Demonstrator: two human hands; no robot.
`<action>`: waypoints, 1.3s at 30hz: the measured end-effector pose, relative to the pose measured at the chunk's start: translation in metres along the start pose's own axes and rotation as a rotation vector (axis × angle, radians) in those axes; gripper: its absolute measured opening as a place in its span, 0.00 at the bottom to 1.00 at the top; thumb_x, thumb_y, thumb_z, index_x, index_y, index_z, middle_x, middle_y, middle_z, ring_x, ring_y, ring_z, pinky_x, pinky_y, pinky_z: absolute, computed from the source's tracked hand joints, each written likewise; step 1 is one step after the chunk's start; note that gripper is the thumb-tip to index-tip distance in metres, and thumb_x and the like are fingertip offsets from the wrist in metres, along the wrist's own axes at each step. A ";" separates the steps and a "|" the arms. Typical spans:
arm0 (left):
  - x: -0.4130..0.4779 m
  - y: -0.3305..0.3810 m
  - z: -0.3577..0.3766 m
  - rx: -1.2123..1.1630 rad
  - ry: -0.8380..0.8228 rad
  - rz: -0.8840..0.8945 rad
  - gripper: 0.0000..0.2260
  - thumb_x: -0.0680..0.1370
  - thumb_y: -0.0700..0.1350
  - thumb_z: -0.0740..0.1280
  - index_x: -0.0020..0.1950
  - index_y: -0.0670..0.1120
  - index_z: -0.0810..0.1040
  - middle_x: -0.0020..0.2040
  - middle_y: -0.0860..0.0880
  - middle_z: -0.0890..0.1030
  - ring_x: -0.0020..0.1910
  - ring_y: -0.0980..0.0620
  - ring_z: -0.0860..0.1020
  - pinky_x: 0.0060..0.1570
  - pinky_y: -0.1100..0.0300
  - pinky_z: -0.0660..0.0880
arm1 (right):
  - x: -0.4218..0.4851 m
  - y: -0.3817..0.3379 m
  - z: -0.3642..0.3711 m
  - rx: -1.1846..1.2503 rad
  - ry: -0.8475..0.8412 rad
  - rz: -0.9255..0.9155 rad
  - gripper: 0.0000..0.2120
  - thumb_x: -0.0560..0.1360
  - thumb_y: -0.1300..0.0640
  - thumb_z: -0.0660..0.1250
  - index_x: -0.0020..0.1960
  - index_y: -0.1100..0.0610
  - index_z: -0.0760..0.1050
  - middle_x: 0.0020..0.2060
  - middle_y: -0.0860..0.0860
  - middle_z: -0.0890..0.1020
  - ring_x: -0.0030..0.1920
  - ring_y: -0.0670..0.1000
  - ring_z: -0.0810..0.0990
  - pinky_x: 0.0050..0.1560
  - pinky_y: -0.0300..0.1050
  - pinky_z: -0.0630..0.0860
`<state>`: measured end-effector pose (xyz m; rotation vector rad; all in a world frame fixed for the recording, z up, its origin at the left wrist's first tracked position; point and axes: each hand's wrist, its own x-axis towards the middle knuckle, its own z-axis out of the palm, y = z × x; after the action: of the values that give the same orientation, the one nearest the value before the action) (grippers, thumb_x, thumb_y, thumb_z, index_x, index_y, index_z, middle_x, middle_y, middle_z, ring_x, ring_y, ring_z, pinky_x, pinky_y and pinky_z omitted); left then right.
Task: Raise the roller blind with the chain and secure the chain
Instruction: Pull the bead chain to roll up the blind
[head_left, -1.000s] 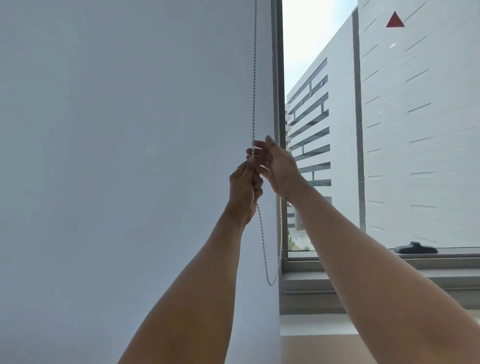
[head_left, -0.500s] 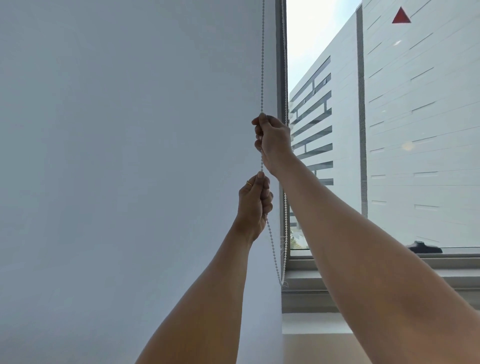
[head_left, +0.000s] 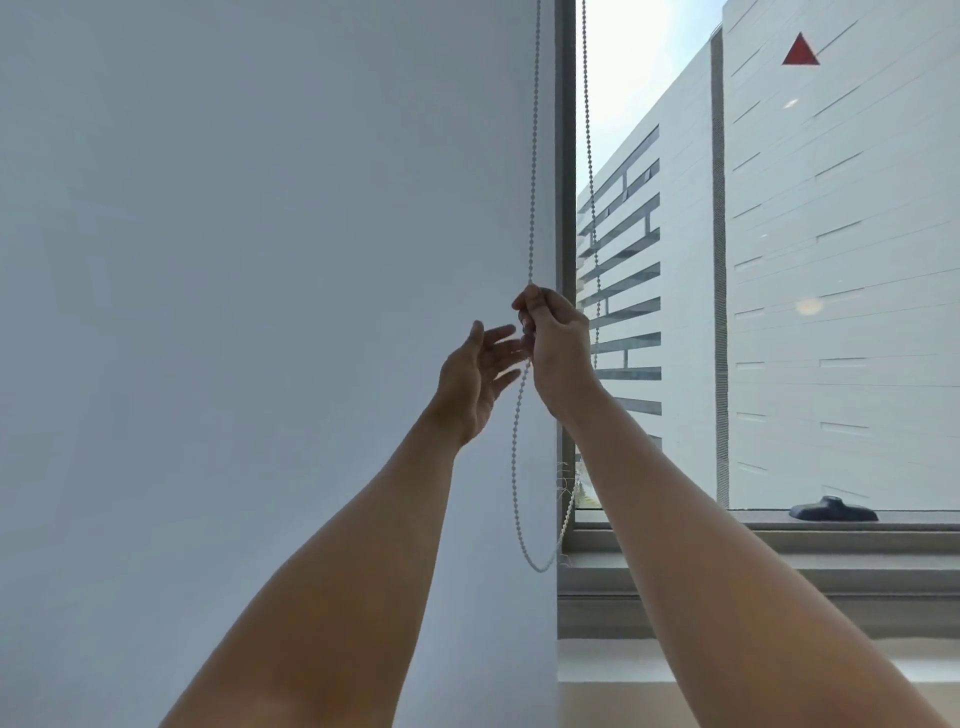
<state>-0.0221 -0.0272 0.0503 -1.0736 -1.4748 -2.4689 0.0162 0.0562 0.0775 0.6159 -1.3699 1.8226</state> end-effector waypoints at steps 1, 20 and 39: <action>0.006 0.011 0.004 -0.003 0.017 0.021 0.21 0.82 0.51 0.48 0.55 0.41 0.75 0.51 0.44 0.80 0.54 0.46 0.78 0.59 0.54 0.73 | -0.003 0.002 -0.001 0.007 -0.013 0.001 0.14 0.78 0.60 0.59 0.35 0.56 0.75 0.24 0.45 0.71 0.27 0.42 0.66 0.30 0.34 0.65; 0.025 0.032 0.041 0.162 0.120 0.101 0.16 0.81 0.47 0.57 0.34 0.45 0.70 0.21 0.54 0.63 0.19 0.58 0.58 0.19 0.67 0.55 | -0.062 0.078 -0.035 -0.156 -0.097 0.121 0.17 0.79 0.60 0.58 0.33 0.53 0.75 0.26 0.46 0.67 0.25 0.40 0.64 0.27 0.29 0.63; -0.002 0.004 0.025 0.027 0.021 0.213 0.17 0.82 0.45 0.54 0.34 0.45 0.70 0.19 0.56 0.65 0.18 0.59 0.61 0.19 0.69 0.61 | -0.010 0.021 -0.032 0.102 -0.217 0.185 0.13 0.79 0.55 0.58 0.42 0.56 0.79 0.33 0.47 0.83 0.37 0.45 0.82 0.41 0.38 0.77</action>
<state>-0.0057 -0.0095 0.0592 -1.1316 -1.3087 -2.3014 0.0068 0.0807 0.0480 0.7815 -1.5261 2.0305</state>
